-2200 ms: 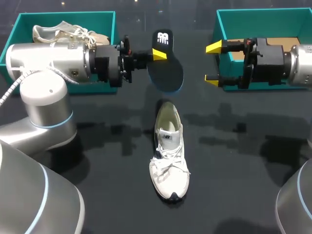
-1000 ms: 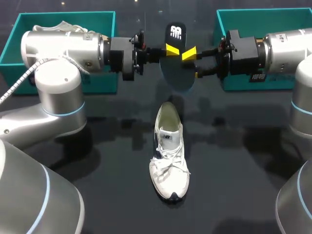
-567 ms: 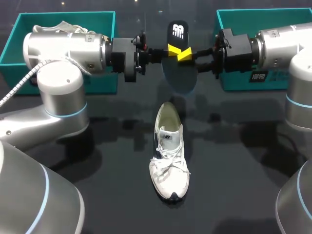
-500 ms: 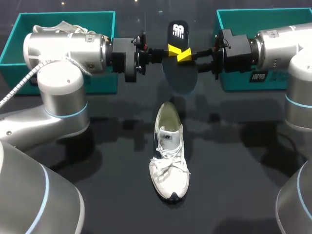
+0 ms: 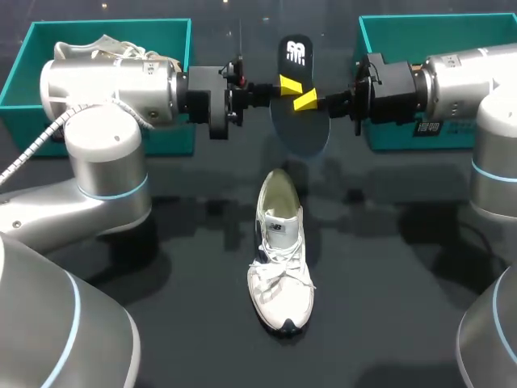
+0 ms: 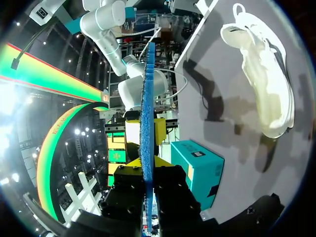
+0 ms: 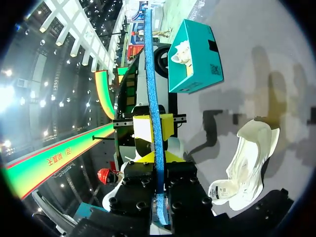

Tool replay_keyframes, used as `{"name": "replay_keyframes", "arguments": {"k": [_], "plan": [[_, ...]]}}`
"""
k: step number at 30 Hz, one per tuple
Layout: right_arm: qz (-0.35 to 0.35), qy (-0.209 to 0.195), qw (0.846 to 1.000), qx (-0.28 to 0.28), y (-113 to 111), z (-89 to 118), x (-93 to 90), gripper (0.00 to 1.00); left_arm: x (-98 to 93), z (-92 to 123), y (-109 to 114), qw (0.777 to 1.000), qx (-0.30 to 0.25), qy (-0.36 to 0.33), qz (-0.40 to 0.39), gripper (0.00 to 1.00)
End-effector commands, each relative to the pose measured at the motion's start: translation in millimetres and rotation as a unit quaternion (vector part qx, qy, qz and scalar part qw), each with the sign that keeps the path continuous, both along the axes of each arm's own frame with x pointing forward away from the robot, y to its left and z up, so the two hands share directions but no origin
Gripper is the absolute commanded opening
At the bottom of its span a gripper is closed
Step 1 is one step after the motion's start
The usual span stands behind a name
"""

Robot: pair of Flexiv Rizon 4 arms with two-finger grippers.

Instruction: Take the shoe out of the shoebox, open the shoe tongue, remove and reinsert the insole, then place the shoe into the shoebox

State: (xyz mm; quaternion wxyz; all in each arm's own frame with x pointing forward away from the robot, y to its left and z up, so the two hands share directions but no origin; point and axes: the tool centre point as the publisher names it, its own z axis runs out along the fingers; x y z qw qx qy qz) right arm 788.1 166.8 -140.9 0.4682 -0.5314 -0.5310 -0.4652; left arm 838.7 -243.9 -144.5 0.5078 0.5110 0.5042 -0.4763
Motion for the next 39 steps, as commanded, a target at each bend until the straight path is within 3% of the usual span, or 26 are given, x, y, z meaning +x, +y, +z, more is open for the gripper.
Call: {"name": "replay_keyframes", "arguments": {"k": [1,3,4,5,6,9,14,15,27,29,35,39], "plan": [[-0.004,-0.003,1.000,0.001,0.7,-0.9,-1.2,0.00,-2.7,-2.9,-1.4,1.000,0.001,-0.001,0.004,0.00],[-0.004,-0.007,1.000,0.002,1.3,-0.9,-0.6,0.00,-3.3,-4.3,-1.4,1.000,0.006,0.002,0.005,0.00],[-0.004,-0.010,1.000,0.002,1.3,-1.0,-0.4,0.00,-3.5,-4.8,-1.0,1.000,0.007,0.007,0.004,0.07],[-0.005,-0.012,1.000,0.002,1.4,-1.1,-0.3,0.00,-3.4,-5.1,0.3,1.000,0.010,0.010,0.004,0.49],[-0.006,-0.014,1.000,0.003,1.1,-1.2,0.0,0.00,-3.4,-4.8,2.5,1.000,0.012,0.013,0.005,1.00],[-0.008,-0.023,1.000,0.004,-1.1,-1.8,0.6,0.00,-0.3,-5.8,13.2,0.999,0.029,0.029,0.013,1.00],[-0.007,-0.030,1.000,0.001,-5.3,-3.3,2.8,0.00,4.9,-15.0,37.2,0.991,0.055,0.118,0.010,1.00],[-0.009,-0.029,1.000,0.003,-6.2,-3.7,3.5,0.00,5.7,-17.4,42.3,0.993,0.074,0.094,0.019,1.00],[-0.008,-0.032,0.999,0.010,-7.8,-4.8,4.1,0.00,5.7,-17.4,42.3,0.993,0.074,0.094,0.019,1.00],[-0.008,-0.032,0.999,0.010,-7.8,-4.8,4.1,0.00,-10.5,-16.7,32.4,0.989,0.097,0.053,0.094,1.00],[-0.037,-0.039,0.998,-0.043,-25.1,7.1,17.6,0.00,-22.6,-22.4,48.3,0.955,0.170,0.191,0.150,1.00],[-0.039,-0.053,0.997,-0.041,-33.3,1.9,20.1,0.00,-25.6,-31.6,66.0,0.907,0.227,0.322,0.148,1.00]]}}
